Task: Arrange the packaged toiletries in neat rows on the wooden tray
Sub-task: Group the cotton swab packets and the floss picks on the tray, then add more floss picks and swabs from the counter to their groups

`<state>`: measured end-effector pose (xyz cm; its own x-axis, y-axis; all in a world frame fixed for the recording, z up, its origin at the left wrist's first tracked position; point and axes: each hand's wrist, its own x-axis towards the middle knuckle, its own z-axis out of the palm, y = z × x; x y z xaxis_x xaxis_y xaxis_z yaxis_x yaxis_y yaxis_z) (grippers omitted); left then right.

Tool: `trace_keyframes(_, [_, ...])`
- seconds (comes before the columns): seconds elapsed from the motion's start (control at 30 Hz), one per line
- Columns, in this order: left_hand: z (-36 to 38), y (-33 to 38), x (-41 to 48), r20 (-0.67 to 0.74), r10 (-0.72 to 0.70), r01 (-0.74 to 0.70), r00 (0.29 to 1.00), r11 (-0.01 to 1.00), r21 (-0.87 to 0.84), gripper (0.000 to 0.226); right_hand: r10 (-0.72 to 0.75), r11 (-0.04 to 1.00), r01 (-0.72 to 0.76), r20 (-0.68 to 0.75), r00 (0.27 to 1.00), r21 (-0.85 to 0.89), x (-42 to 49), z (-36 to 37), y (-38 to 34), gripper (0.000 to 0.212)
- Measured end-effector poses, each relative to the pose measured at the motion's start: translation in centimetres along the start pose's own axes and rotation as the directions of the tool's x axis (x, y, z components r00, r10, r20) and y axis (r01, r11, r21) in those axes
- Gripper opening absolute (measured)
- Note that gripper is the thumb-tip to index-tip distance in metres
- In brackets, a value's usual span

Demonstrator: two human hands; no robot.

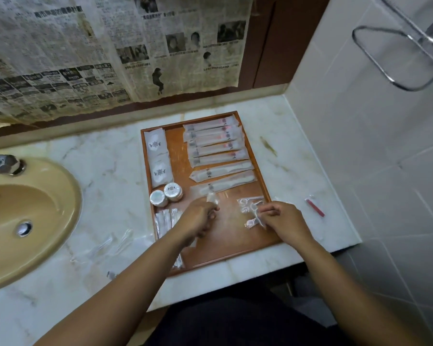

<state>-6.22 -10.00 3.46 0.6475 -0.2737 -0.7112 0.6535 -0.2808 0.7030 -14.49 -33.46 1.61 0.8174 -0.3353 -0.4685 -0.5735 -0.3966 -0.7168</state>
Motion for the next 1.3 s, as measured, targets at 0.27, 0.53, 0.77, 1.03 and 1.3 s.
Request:
trace_keyframes(0.27, [1.3, 0.1, 1.5, -0.102, -0.028, 0.025, 0.994, 0.999, -0.035, 0.01, -0.467, 0.775, 0.417, 0.014, 0.884, -0.475, 2.9, -0.5, 1.9, 0.009])
trace_keyframes(0.53, [2.2, 0.0, 1.2, -0.161, -0.001, -0.007, 0.987, 0.999, -0.046, 0.017, -0.638, 0.48, 0.548, 0.156, 0.754, -0.685, 4.0, 1.2, 3.5, 0.007])
trace_keyframes(0.77, [2.8, -0.2, 1.7, -0.18, 0.012, -0.021, 0.984, 0.999, -0.047, 0.02, -0.627, 0.409, 0.586, 0.25, 0.737, -0.7, 3.4, 1.0, 4.5, 0.017])
trace_keyframes(1.03, [3.3, 0.3, 1.7, -0.146, -0.008, -0.003, 0.989, 0.997, -0.074, 0.021, -0.643, 0.408, 0.597, 0.246, 0.725, -0.691, 3.5, 0.9, 4.6, 0.027])
trace_keyframes(1.3, [4.5, 0.2, 1.6, -0.116, 0.064, -0.052, 0.991, 0.993, 0.108, 0.021, -0.362, 0.89, 0.345, -0.004, 0.932, -0.298, 3.4, 0.1, 1.3, 0.015])
